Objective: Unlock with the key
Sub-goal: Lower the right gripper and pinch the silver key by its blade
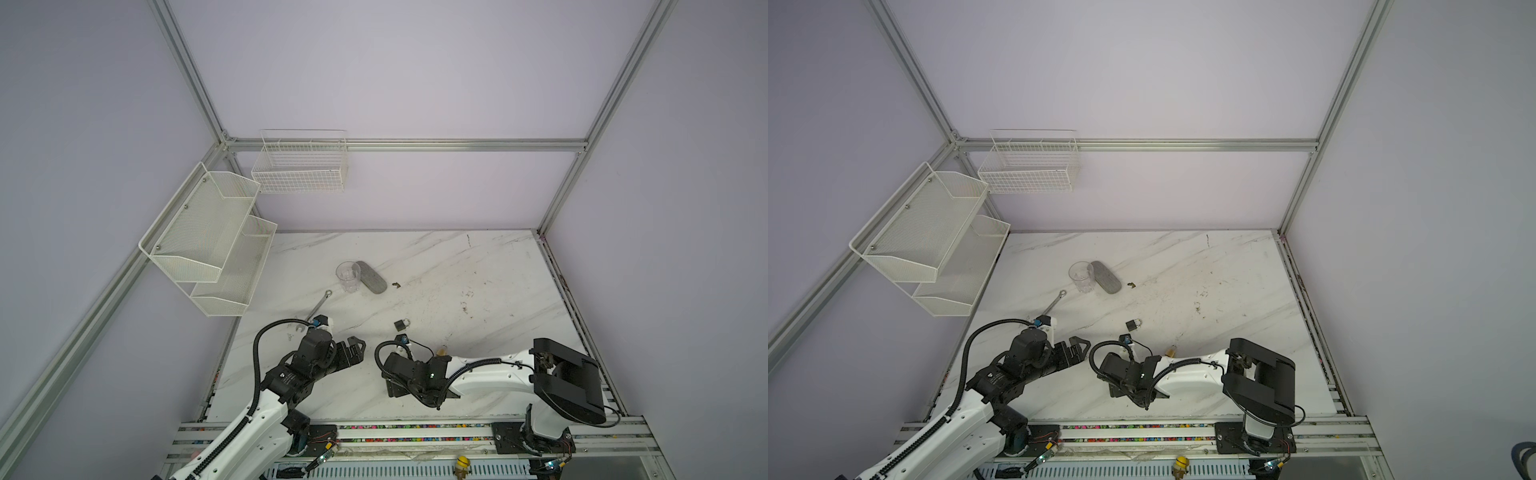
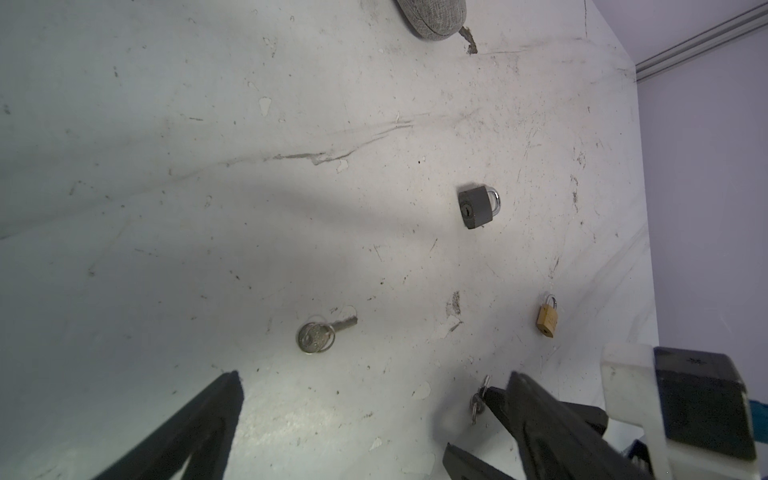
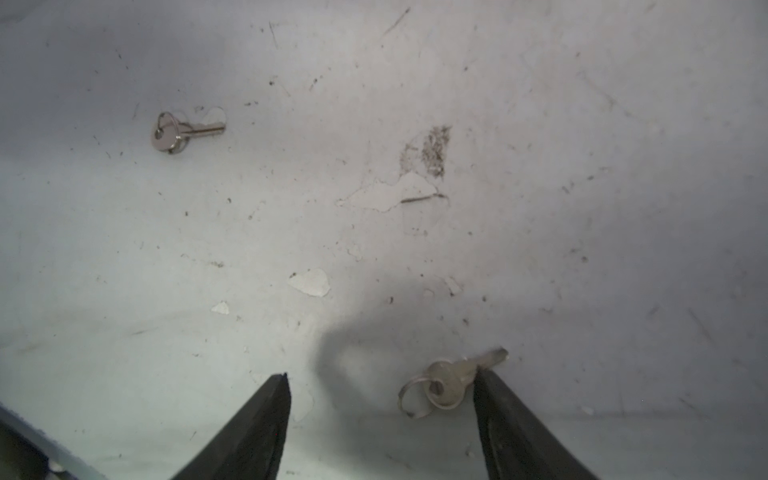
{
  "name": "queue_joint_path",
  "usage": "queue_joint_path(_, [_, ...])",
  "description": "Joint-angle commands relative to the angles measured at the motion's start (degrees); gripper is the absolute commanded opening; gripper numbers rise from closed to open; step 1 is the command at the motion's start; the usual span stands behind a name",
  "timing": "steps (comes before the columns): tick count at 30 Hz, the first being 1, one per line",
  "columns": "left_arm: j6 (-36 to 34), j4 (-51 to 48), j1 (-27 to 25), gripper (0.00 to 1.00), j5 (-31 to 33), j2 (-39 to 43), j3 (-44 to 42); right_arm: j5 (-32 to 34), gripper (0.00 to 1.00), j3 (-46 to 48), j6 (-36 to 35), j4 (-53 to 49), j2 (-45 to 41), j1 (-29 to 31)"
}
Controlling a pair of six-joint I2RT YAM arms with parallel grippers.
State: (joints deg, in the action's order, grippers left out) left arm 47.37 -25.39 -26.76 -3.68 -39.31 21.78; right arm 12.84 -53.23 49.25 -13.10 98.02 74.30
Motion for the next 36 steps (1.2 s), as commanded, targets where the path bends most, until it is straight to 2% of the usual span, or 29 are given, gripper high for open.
queue_joint_path(1, [-0.4,0.9,-0.3,1.0,1.3,0.6,5.2,0.3,0.73,-1.7,-1.9,-2.5,3.2,0.2])
queue_joint_path(5, [-0.2,0.8,-0.3,1.0,1.4,1.1,5.2,0.5,0.7,-2.7,-3.4,-3.2,3.5,0.2])
queue_joint_path(8, [0.7,0.6,-0.3,1.0,1.0,1.5,5.3,4.0,0.68,-3.7,-3.9,-7.8,1.8,0.2])
queue_joint_path(12, [1.1,0.5,-0.3,1.0,0.9,1.8,5.5,5.4,0.61,-3.1,-4.3,-11.3,-0.6,0.3])
queue_joint_path(19, [1.2,0.8,-0.3,1.0,1.3,1.0,5.7,3.6,0.47,-1.0,-5.6,-8.9,-2.7,1.2])
queue_joint_path(29, [1.7,1.3,-0.3,1.0,0.8,0.0,5.6,4.8,0.37,-1.6,-6.0,-9.6,0.4,2.3])
queue_joint_path(36, [1.8,1.6,-0.3,1.0,0.9,-0.8,5.8,5.2,0.34,-1.3,-5.5,-8.6,1.8,2.3])
